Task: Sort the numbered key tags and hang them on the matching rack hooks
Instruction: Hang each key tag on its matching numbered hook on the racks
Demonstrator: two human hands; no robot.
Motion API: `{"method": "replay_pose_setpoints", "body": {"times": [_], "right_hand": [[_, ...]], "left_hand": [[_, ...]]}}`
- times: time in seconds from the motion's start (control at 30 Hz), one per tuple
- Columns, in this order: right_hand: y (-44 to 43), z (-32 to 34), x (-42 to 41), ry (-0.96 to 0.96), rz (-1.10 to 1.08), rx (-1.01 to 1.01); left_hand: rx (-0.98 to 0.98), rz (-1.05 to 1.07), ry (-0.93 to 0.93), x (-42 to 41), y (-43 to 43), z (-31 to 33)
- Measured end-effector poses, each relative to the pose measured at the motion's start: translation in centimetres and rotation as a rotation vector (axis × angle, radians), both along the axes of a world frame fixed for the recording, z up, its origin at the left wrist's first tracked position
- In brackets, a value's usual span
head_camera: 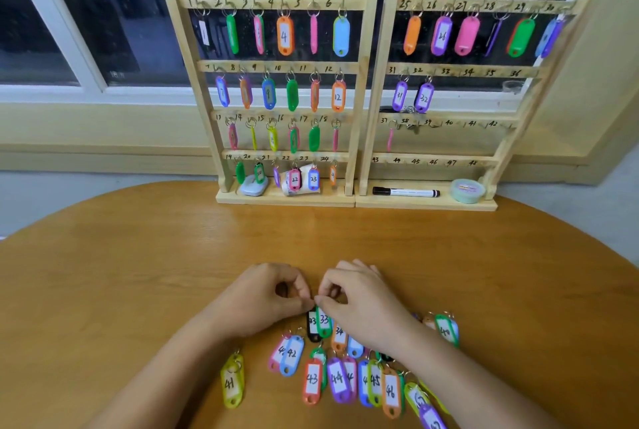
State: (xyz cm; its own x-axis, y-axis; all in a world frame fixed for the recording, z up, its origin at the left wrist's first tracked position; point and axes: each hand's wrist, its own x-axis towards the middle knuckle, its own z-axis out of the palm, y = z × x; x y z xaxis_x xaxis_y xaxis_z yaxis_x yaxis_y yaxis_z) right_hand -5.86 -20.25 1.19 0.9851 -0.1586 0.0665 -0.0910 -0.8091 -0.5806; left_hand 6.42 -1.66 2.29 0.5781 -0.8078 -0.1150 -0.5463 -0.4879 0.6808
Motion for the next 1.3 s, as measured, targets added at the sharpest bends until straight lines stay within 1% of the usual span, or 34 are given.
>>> {"method": "replay_pose_setpoints", "body": {"times": [0.1,0.2,0.3,0.5,0.6,0.8,0.9,1.03,1.17,1.3], "right_hand": [[-0.2,0.3,0.1,-0.055,-0.028,0.057],[-0.8,1.6,0.1,-0.118,-0.045,0.096],[-2.1,3.5,0.3,-0.205,-0.083,0.147],[-7.8,8.1,1.4,-0.433,-0.225,0.286],[-11.5,10.5,2.0,-0.500,-0.301,0.303],[-18.2,14.5,3.8,-0.626,-0.474,0.228],[-20.3,16.3,4.7,-0.640,-0.527,0.218],[-21.9,18.6,5.6,-0.642,-0.539,0.197],[-22.4,19.7,6.5,-0.619,-0.552,0.184],[-22.6,20.1,7.0,-0.594,-0.592,0.176]], "left_hand": [[-0.066,0.031,0.066,0.2,0.1,0.2],[-0.134,0.067,0.084,0.1,-0.3,0.5],[-0.174,0.104,0.040,0.1,-1.4,1.4],[-0.237,0.085,-0.063,1.6,-4.8,4.4],[-0.298,0.088,-0.090,2.2,-7.1,6.3],[-0.367,0.058,-0.182,2.8,-11.9,10.2],[-0.389,0.039,-0.229,2.9,-14.3,12.2],[-0.391,0.017,-0.291,3.2,-17.3,14.3],[-0.404,-0.012,-0.303,3.7,-19.6,16.2],[-0.425,-0.016,-0.360,4.0,-22.0,18.0]]}}
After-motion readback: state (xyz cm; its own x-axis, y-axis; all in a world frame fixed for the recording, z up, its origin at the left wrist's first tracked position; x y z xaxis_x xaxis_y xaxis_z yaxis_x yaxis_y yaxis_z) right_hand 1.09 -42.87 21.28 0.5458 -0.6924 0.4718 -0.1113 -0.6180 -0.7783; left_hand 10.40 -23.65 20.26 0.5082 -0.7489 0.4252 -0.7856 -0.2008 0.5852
